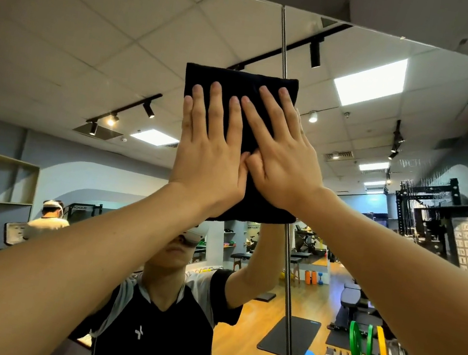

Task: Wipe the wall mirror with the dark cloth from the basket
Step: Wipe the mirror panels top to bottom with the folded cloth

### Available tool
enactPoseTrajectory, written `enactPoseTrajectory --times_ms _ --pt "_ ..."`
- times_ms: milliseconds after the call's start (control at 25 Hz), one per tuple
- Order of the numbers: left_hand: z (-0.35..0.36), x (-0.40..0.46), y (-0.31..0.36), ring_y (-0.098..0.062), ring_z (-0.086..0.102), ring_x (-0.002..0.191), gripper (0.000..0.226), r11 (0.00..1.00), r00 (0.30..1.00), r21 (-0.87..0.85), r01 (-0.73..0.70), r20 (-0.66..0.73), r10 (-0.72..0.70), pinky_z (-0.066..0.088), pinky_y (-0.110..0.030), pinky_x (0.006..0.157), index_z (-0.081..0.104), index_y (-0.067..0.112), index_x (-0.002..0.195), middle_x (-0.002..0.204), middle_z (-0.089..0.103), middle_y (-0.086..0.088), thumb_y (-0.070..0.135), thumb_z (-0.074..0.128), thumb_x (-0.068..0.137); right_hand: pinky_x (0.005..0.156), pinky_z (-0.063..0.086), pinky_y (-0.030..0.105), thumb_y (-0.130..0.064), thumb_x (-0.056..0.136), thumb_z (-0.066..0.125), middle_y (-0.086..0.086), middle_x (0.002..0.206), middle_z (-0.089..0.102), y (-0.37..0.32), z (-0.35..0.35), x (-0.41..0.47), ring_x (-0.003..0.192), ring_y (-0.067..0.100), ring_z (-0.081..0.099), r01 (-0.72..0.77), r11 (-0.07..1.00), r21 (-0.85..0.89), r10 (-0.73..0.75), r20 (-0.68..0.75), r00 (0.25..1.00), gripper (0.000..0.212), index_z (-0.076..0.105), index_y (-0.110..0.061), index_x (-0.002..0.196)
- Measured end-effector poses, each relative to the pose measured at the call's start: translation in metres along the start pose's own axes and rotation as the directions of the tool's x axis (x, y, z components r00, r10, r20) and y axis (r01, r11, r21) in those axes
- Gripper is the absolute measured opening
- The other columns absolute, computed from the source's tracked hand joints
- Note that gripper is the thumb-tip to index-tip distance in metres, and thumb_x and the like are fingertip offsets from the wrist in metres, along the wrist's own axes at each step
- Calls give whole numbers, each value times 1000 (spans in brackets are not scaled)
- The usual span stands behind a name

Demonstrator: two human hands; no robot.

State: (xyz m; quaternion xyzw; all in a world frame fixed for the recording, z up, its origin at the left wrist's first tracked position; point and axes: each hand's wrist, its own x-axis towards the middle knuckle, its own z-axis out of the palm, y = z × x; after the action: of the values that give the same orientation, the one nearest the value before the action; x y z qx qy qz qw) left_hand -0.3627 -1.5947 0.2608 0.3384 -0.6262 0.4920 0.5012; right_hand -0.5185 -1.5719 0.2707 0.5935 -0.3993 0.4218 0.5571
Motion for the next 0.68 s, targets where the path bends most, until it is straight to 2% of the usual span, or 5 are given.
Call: enactPoseTrajectory --times_ms 240,520,680 --pt "-3 -3 5 -50 -2 152 80 999 999 40 -21 39 19 1 -58 125 6 2 160 165 0 -31 47 13 94 128 15 53 -43 97 31 10 171 18 -2 1 -8 159 33 2 -39 999 35 40 -15 999 70 27 -20 162" --pt "-5 -34 12 -48 -5 153 78 999 996 15 -42 78 40 -3 -56 126 4 2 160 165 -2 -29 47 19 98 125 20 58 -40 96 37 13 169 21 -13 6 -43 159 36 5 -59 996 73 62 -38 997 70 29 -17 162" --pt "-6 -60 17 -47 -4 153 79 999 995 1 -51 84 51 0 -57 126 4 1 160 166 -1 -28 48 17 98 125 18 60 -38 96 38 16 169 21 -25 5 -68 158 40 7 -66 995 75 68 -29 997 70 30 -14 161"
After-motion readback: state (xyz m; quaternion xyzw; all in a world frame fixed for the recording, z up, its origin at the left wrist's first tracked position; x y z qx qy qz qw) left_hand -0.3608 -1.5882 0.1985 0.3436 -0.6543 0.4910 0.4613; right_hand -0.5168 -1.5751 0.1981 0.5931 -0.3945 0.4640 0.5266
